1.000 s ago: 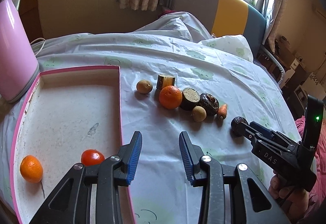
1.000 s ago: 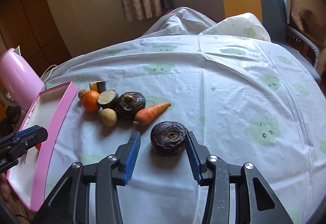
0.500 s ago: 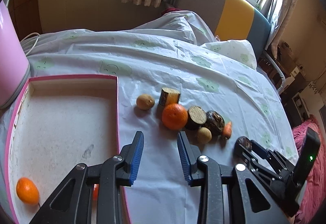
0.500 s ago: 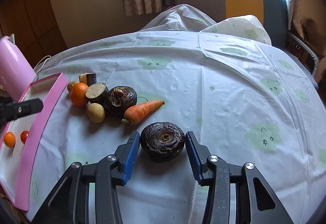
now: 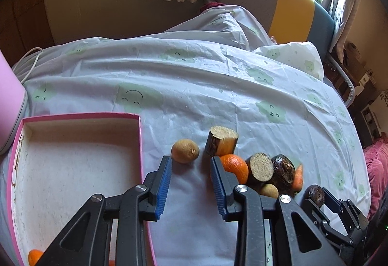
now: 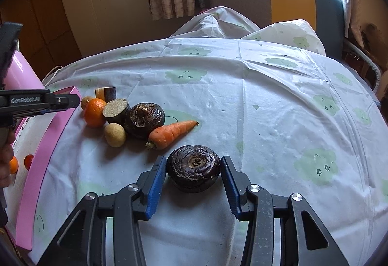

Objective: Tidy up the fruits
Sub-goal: 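Grasp the small brown kiwi with the left gripper while the right gripper holds the beet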

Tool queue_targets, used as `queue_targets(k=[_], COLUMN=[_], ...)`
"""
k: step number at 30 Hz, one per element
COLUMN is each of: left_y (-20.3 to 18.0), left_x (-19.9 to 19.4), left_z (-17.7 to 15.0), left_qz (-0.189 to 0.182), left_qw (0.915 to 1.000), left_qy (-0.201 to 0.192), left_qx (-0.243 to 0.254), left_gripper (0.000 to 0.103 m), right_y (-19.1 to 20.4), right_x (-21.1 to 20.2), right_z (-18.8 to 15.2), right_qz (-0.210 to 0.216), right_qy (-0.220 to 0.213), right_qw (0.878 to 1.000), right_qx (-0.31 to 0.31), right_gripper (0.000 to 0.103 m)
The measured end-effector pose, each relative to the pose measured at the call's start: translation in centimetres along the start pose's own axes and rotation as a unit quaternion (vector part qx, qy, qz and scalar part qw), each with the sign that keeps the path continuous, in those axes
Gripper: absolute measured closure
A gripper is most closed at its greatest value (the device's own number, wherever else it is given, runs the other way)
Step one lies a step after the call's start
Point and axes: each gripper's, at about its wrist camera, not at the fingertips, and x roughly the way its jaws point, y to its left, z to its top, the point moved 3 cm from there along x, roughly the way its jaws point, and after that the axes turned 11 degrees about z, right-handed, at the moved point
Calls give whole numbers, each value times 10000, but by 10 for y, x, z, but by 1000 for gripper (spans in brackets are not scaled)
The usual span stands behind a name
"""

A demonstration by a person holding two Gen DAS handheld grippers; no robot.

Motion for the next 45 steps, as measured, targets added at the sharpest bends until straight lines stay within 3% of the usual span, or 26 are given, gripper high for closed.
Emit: queue_targets(k=[13,24,29,35,45], left_y=[-5,-4,-6,-4,5], left_x=[33,23,8,-14,-64], left_z=[10,-1,-8,-19,-41], left_qz=[193,143,161,41,-138], left_qw=[9995,9998,9997,9998,9986], left_qy=[242,135,-32,-147,-501], left_qx=[89,96,171,109,-37], left_gripper=[71,73,73,73,73], right_y=[-2,-4,-5,5,3], right_x=[2,3,5,10,9], right_z=[-1,-1,-1,-1,-3], right_qz=[57,153,154,70,-130], right_qy=[5,-3,22,161,115], right_qw=[10000,9998,9998,9998,9997], right_qx=[66,136,127,-134,-153], right_gripper=[56,56,56,44,54])
